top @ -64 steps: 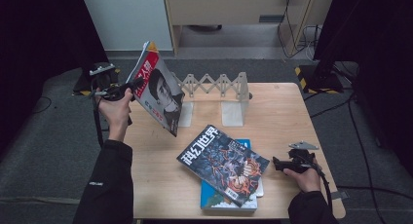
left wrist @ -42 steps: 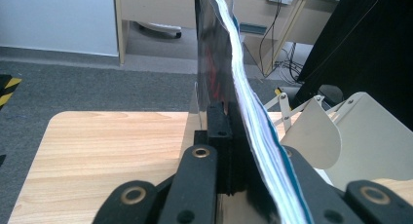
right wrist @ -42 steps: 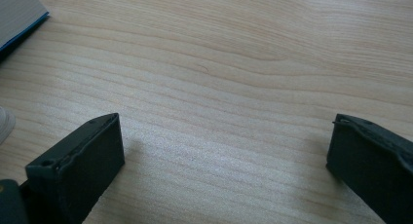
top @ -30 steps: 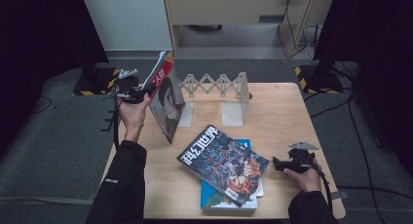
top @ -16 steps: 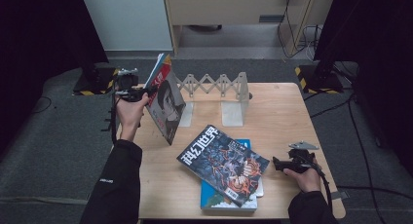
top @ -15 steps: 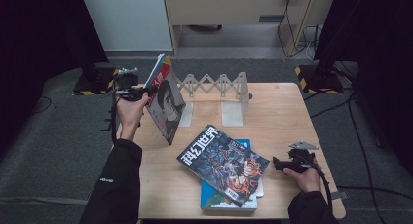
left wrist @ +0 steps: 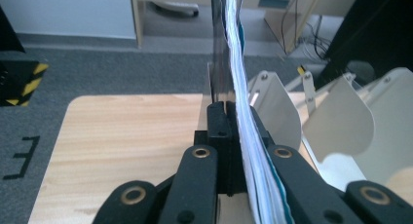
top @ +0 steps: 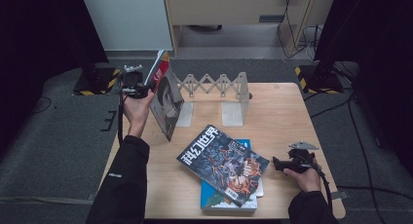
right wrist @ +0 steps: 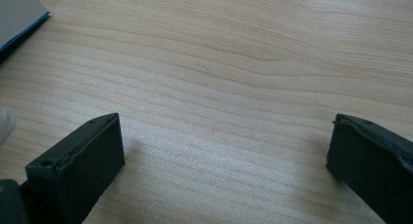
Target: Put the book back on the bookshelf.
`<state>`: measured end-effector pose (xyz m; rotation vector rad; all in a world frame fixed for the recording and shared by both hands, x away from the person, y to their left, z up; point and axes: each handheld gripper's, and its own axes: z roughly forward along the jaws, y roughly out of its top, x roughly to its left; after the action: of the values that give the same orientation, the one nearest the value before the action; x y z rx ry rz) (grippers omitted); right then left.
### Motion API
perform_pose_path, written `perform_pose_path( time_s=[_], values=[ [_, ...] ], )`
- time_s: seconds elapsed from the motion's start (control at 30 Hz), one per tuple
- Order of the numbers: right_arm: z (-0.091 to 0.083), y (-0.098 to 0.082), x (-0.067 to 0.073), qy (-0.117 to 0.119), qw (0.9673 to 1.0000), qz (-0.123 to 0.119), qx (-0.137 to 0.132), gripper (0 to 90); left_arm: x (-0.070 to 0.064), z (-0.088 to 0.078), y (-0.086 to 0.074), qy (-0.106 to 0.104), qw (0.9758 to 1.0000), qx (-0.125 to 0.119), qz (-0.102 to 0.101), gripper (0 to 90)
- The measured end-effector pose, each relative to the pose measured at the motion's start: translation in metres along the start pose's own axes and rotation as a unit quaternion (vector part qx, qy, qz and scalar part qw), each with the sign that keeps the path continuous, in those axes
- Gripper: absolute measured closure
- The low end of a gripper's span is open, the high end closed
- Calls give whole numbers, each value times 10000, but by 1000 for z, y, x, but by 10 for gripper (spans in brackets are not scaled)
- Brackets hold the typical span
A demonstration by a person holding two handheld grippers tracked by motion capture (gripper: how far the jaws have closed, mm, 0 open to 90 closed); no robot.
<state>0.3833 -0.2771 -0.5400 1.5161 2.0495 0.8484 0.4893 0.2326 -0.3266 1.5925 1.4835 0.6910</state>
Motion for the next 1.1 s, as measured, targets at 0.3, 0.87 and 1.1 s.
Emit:
perform_pose_path(
  time_s=[0.3,0.87,1.1],
  values=[
    [0,0,0,12,10000,-25,-1,5,-9,4,0,279,9995,53,167,863],
    [0,0,0,14,10000,-37,-2,5,-7,-1,-3,133,9996,-34,254,811],
    [0,0,0,15,10000,-24,0,5,2,-11,-8,-198,9990,-293,262,666]
  ],
)
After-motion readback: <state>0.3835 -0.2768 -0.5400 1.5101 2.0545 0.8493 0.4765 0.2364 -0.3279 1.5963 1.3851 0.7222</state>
